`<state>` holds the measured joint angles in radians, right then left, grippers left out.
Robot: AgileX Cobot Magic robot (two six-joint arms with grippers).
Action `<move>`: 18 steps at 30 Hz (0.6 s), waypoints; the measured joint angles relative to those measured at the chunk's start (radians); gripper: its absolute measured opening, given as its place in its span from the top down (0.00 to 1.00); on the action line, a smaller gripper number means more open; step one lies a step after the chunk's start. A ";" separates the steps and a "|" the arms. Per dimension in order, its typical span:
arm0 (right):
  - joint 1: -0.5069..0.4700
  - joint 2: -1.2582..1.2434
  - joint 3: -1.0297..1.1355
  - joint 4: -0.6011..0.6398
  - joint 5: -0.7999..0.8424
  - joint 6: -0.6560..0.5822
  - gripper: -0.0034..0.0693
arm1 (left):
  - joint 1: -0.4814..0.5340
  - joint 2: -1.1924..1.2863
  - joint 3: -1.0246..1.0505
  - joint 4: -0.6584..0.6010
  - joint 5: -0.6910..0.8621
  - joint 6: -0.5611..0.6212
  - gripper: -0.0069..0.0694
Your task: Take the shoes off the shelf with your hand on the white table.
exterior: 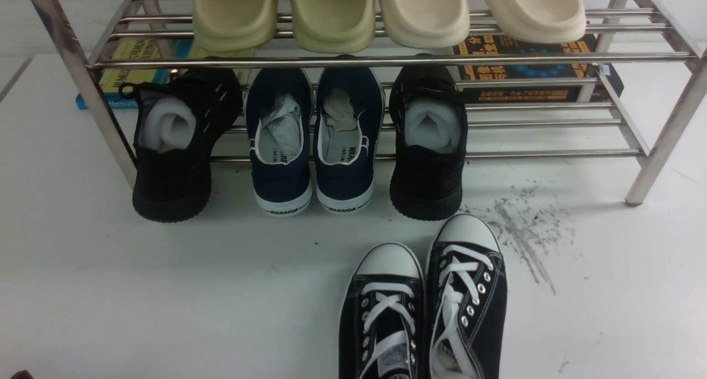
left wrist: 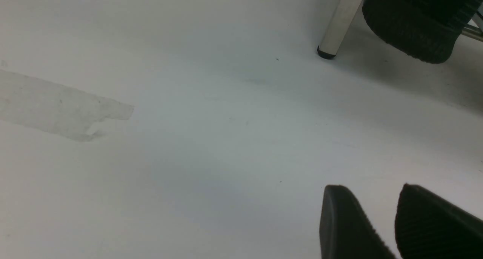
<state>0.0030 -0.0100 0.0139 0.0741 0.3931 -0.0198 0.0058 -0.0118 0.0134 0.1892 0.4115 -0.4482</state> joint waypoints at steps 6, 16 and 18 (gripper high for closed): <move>0.000 0.000 0.000 0.000 0.000 0.000 0.73 | 0.000 0.000 0.000 0.000 0.000 0.000 0.59; 0.000 0.000 0.000 0.000 0.000 0.000 0.71 | 0.000 0.000 0.000 0.000 0.000 0.000 0.59; 0.000 0.000 0.000 0.000 0.000 0.000 0.70 | 0.000 0.000 0.000 0.000 0.000 0.000 0.59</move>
<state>0.0030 -0.0100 0.0139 0.0741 0.3931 -0.0198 0.0058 -0.0118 0.0134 0.1892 0.4115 -0.4482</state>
